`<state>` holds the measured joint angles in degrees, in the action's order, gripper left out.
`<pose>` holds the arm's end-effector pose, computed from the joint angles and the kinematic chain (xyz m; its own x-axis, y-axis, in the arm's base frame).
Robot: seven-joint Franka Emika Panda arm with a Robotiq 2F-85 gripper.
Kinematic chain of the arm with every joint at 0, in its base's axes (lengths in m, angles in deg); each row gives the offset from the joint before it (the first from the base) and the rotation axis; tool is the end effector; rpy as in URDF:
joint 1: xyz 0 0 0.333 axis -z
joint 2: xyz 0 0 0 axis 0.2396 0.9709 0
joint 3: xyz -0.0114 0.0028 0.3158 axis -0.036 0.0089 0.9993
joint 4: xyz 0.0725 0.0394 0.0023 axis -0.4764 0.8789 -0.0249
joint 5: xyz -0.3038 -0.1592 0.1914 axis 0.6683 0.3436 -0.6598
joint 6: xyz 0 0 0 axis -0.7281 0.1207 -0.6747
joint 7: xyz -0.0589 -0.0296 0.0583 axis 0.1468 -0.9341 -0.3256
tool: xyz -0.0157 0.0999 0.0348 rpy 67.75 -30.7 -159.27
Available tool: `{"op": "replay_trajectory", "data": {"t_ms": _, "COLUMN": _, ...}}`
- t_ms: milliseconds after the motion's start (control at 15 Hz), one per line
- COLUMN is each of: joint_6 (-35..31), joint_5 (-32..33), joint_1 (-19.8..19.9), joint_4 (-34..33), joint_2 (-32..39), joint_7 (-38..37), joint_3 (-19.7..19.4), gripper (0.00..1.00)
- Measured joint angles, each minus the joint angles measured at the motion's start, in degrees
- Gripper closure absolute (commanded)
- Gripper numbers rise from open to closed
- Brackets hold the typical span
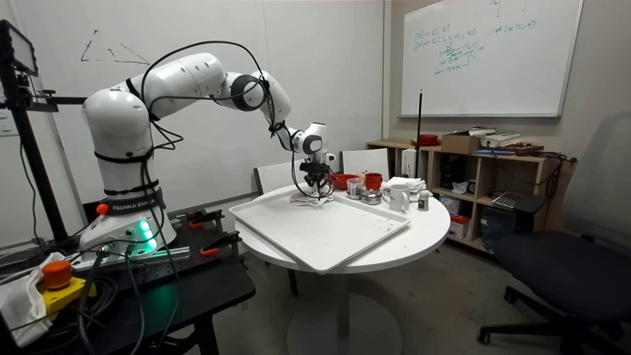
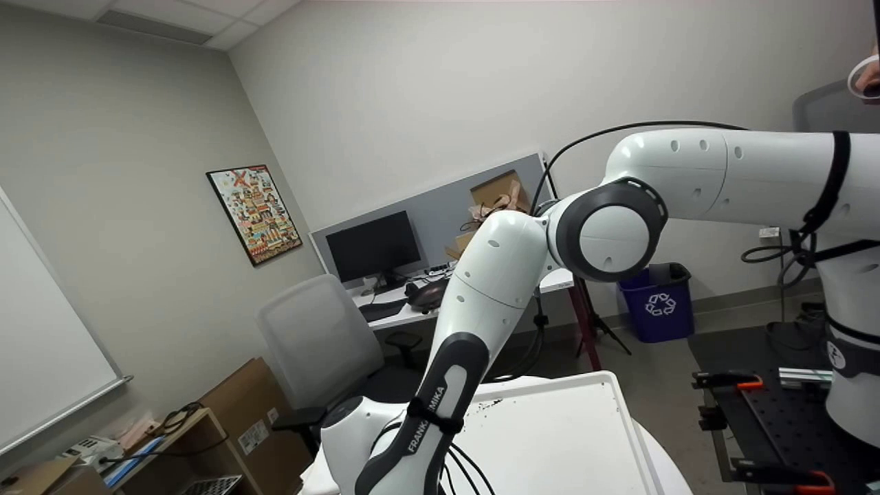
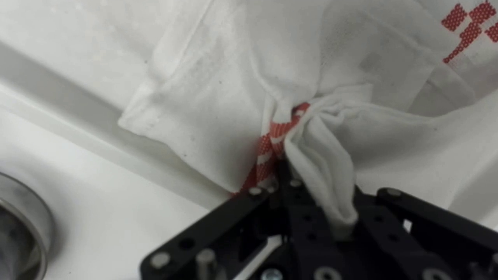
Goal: Pick up the white towel and wipe the the white tray.
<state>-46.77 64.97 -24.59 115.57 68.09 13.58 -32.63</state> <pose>0.7128 0.2275 0.0797 0.7425 0.6639 0.0892 0.6699 -0.7374 -0.0870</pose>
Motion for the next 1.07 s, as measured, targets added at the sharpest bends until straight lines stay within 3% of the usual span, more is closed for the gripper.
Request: {"op": "replay_trajectory", "data": {"t_ms": 1067, "joint_6": 2.66, "joint_5": 0.05, "joint_1": 0.26, "joint_4": -4.57, "joint_2": 2.45, "joint_7": -2.34, "joint_3": -0.65, "gripper": 0.98}}
